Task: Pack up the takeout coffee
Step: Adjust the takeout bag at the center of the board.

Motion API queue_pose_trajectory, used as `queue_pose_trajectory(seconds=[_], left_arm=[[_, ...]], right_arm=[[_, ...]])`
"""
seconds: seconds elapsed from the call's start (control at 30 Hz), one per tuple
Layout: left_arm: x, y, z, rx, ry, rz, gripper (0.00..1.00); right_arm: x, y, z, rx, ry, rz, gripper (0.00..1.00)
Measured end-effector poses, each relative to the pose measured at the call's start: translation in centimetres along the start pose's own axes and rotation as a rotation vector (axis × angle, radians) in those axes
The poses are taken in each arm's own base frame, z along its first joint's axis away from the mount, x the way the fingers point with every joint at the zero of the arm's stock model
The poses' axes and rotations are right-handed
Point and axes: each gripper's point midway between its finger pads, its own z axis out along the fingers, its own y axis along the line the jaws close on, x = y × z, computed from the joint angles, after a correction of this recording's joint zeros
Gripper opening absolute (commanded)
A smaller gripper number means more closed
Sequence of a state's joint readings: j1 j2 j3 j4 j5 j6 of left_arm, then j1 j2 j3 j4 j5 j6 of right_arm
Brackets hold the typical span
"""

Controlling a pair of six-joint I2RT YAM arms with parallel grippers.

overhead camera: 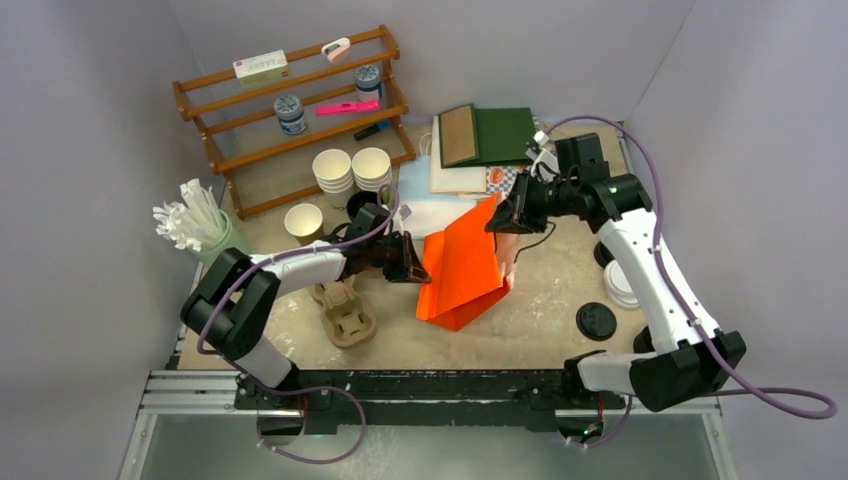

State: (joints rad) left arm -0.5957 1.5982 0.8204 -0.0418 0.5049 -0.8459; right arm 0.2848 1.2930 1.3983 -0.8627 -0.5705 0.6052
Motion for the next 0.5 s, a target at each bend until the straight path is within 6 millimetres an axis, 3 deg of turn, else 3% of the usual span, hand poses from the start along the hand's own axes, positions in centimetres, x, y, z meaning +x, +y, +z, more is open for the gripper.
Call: queue_pose_trajectory(seconds=[0.23, 0.37, 0.5], left_arm=[[-0.8, -1.1, -0.1, 0.058, -0.045, 0.010, 0.08], [-0.9, -1.5, 0.0, 0.086, -0.054, 0.022, 0.20], [-0.7, -1.0, 0.2, 0.073, -0.052, 0.020, 0.25]], right_arm=[[-0.6, 2.2, -1.5, -0.043, -0.016, -0.015, 0.00], [-0.7, 3.2, -1.9, -0.075, -0.014, -0.006, 0.00], [-1.0, 4.4, -2.7, -0.107, -0.025, -0.003, 0.00]])
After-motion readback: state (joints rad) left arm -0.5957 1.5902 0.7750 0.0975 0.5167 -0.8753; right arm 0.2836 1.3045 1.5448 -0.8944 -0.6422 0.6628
